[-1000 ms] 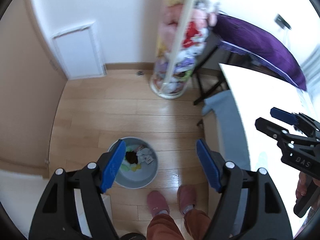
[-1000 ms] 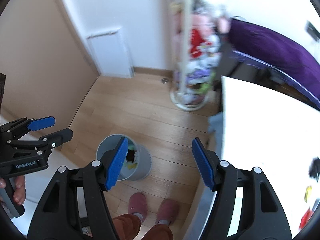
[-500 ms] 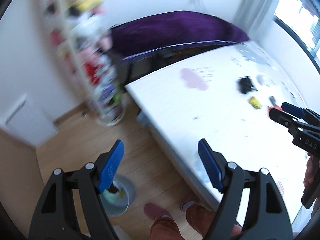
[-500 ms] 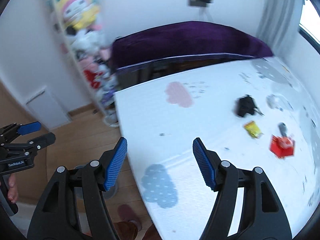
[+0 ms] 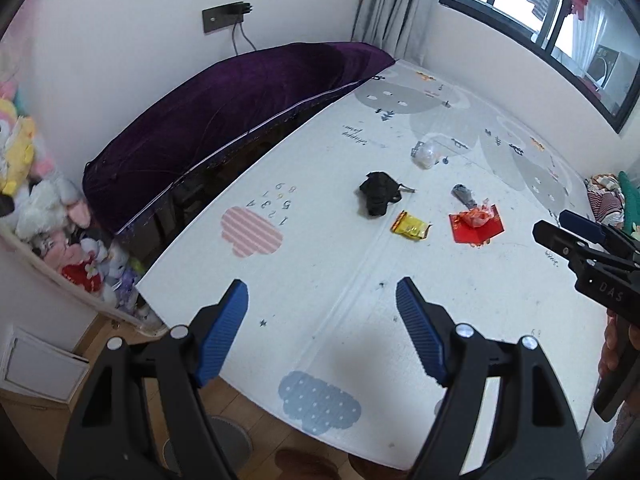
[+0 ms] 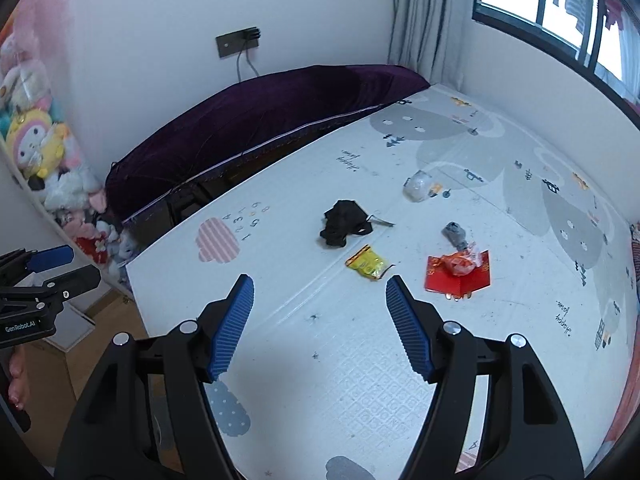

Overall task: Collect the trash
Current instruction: 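Move both open tools back over the mat toward the black bag, then grasp the black mesh bag with the left tool while the right tool grasps the yellow snack packet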

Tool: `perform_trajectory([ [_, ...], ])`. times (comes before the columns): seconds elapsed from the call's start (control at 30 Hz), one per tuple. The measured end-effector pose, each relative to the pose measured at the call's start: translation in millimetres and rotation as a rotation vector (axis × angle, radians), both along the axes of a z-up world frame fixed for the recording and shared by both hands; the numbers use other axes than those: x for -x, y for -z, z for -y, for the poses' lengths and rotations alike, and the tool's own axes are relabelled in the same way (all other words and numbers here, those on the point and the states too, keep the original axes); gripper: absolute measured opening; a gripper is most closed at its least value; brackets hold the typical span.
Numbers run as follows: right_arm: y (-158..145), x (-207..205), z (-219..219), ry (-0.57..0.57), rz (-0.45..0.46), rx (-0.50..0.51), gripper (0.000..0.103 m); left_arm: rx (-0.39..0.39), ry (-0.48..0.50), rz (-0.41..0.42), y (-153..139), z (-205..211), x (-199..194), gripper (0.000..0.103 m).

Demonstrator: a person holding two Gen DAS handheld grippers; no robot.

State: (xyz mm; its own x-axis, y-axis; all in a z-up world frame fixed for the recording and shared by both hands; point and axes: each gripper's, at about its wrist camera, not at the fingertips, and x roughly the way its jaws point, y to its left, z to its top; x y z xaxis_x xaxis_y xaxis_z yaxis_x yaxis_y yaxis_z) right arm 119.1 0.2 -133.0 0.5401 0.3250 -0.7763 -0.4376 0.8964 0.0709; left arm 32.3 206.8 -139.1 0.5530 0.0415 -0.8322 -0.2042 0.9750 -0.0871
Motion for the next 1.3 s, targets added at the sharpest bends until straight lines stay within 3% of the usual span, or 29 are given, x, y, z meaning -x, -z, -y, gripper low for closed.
perform_trajectory([
  [0.33,3,-56,26,0.186,-0.02,-0.017,0.07,0.025,0.188,-0.012,6,17,-98,0.077],
  [0.47,23,-83,15,0.282,-0.046,-0.008,0.07,0.074,0.3,-0.034,28,14,-151,0.077],
  [0.57,41,-103,6,0.368,-0.069,-0.01,0.07,0.064,0.39,-0.071,50,18,-189,0.077],
  [0.83,118,-158,-10,0.491,-0.143,0.008,0.07,0.071,0.487,-0.132,112,23,-257,0.077],
  [1.1,211,-201,-3,0.51,-0.229,0.038,0.07,0.046,0.511,-0.205,200,35,-302,0.077],
  [1.3,265,-220,-11,0.463,-0.237,0.073,0.07,0.026,0.525,-0.225,251,42,-332,0.077],
])
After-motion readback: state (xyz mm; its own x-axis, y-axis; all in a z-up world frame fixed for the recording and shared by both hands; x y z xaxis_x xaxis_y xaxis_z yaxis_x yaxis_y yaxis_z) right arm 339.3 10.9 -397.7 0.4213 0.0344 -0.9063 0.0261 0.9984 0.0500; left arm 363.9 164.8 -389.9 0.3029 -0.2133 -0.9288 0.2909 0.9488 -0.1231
